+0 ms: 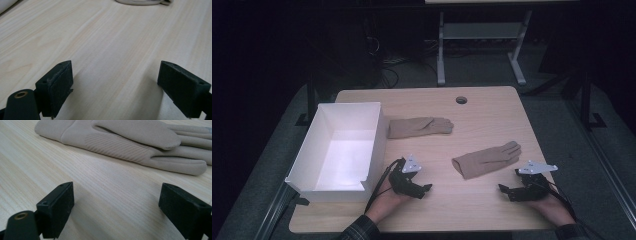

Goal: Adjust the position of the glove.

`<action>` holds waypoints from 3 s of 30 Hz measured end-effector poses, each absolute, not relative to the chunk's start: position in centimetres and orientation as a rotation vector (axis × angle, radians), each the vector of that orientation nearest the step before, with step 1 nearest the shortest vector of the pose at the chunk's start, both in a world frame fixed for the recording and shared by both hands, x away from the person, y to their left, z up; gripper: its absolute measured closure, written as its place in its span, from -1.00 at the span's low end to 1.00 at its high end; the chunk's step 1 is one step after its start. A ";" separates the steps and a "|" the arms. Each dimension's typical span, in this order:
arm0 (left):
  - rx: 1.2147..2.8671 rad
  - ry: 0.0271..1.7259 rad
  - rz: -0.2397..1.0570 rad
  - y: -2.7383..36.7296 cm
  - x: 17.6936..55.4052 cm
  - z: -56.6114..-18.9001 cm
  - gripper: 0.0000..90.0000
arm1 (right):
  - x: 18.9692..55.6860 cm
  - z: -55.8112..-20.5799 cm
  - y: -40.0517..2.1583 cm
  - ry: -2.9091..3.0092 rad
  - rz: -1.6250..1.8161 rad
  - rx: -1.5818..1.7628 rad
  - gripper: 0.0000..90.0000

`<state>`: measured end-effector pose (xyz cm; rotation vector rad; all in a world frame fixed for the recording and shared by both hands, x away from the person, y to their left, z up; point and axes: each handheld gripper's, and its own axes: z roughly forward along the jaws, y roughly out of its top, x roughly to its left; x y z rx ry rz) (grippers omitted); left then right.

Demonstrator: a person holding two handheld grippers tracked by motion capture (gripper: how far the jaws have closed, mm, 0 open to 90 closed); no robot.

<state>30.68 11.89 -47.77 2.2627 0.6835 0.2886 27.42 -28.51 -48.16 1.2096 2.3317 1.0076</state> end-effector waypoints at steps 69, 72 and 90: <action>2.259 0.671 0.277 11.6 30.1 -47.8 -0.73 | 33.0 -46.9 -18.7 2.589 1.109 1.023 1.00; 2.258 0.671 0.278 11.6 30.1 -47.8 -0.73 | 32.4 -46.9 -19.2 2.596 1.107 1.027 1.00; 2.263 0.661 0.287 11.7 30.1 -47.8 -0.73 | 28.4 -46.5 -23.5 2.609 1.057 1.066 1.00</action>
